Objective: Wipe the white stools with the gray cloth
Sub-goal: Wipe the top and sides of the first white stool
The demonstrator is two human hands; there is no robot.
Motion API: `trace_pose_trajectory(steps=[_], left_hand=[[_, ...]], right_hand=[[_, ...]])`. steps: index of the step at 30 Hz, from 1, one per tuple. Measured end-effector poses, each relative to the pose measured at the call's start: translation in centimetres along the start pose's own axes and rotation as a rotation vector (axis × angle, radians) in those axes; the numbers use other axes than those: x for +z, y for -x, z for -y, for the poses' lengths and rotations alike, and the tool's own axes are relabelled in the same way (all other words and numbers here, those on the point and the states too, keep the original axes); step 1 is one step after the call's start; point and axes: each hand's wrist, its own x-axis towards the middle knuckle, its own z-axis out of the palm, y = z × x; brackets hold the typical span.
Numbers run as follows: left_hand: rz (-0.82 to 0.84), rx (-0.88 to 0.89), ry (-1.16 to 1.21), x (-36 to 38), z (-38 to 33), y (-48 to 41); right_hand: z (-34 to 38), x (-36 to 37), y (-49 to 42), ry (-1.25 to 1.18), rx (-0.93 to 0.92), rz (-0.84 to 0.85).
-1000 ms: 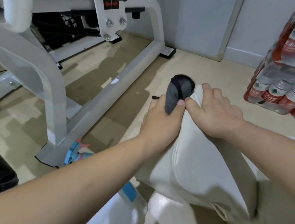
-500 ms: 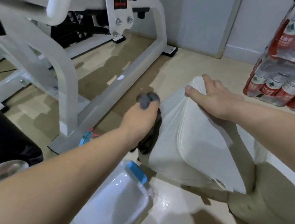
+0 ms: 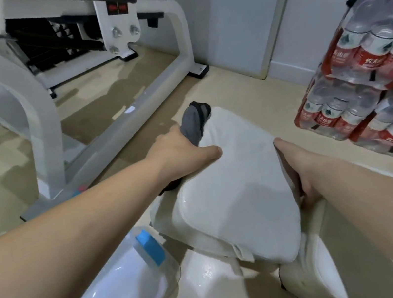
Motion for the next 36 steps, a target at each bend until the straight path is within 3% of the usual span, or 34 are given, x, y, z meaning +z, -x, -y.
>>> trace_pose_trajectory(steps=[3, 5, 10, 13, 20, 24, 25, 27, 30, 33, 36], left_hand=[[0.005, -0.037, 0.183, -0.2, 0.9, 0.0], [-0.043, -0.048, 0.337, 0.1, 1.3, 0.7], [-0.213, 0.030, 0.453, -0.1, 1.2, 3.0], [-0.257, 0.117, 0.454, 0.9, 1.4, 4.9], [0.042, 0.070, 0.402, 7.1, 5.6, 8.1], [0.223, 0.074, 0.305, 3.0, 8.3, 5.9], [0.176, 0.029, 0.348, 1.4, 9.1, 5.0], [-0.069, -0.077, 0.393, -1.3, 10.4, 3.4], [-0.458, -0.017, 0.295, -2.7, 10.0, 1.5], [-0.417, 0.188, 0.237, -0.9, 5.9, 1.6], [-0.284, 0.378, -0.020, 2.4, 1.8, 3.4]], right_hand=[[-0.6, 1.0, 0.0, -0.025, -0.040, 0.076], [-0.3, 1.6, 0.4, -0.176, -0.071, 0.131], [2.4, 1.6, -0.8, -0.416, -0.120, -0.014], [5.3, 0.9, 1.3, -0.399, -0.271, -0.099], [5.8, 1.6, 1.7, -0.039, -0.453, -0.263], [5.5, 1.6, 1.7, -0.001, -0.541, -0.235], [5.4, 1.5, 1.8, 0.024, -0.557, -0.229], [5.2, 1.3, 2.3, 0.083, -0.600, -0.214], [5.2, 1.9, 3.0, 0.161, -0.667, -0.167], [5.5, 4.0, 4.0, 0.235, -0.751, -0.177], [6.0, 5.9, 4.6, 0.326, -0.828, -0.185]])
